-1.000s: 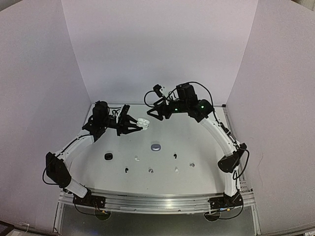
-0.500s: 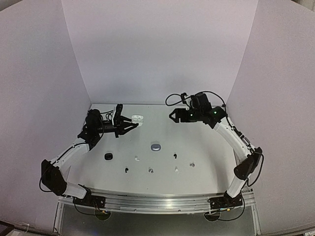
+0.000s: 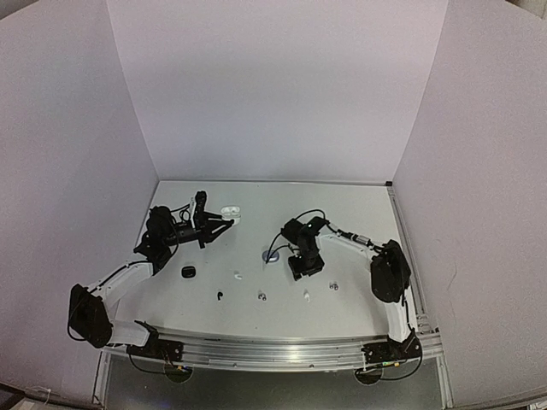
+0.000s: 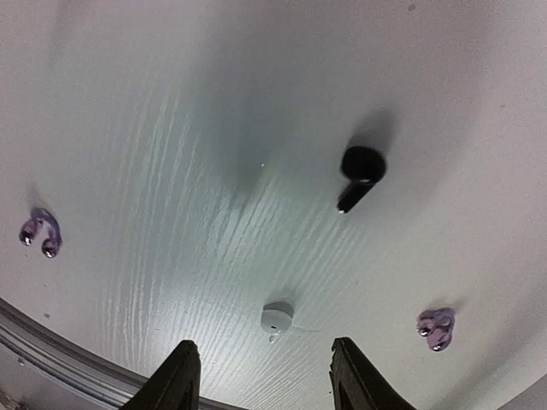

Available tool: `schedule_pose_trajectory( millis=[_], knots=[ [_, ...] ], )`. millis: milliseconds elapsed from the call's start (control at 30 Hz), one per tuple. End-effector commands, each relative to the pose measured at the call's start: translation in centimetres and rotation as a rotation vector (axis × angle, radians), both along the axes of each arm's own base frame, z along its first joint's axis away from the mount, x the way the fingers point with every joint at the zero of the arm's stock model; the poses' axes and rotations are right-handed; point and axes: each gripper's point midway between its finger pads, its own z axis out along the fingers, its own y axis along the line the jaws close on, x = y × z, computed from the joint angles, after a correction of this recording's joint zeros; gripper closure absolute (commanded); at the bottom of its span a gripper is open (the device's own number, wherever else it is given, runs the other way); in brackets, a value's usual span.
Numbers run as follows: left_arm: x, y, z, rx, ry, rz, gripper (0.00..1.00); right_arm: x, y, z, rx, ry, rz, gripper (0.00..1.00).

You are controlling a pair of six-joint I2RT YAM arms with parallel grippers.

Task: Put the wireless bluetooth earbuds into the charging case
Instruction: Pick up the right earbud from the center of the board.

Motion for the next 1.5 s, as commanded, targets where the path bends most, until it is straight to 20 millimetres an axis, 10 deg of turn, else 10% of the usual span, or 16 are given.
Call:
schedule_pose_trajectory(
  millis=[0,300,833,1467],
  knots=[
    [0.7,1.2,2.2,-0.052,-0.077,0.059,1.00,-3.2,-0.8,-2.3,-0.122,0.107,0.085,0.52],
    [1.7,0.9,1.0,-0.045,-0.073,0.048,1.00,-5.9,-0.9,-4.5,-0.190,0.154,0.138,0.55],
    [1.9,0.4,0.4,-0.031,-0.085,0.020,1.00,-4.7,-0.8,-7.1,-0.218,0.124,0.183,0.75],
    [1.8,0.5,0.2,-0.028,-0.092,0.032,1.00,-4.3,-0.4,-4.8,-0.188,0.084,0.148,1.00]
  ],
)
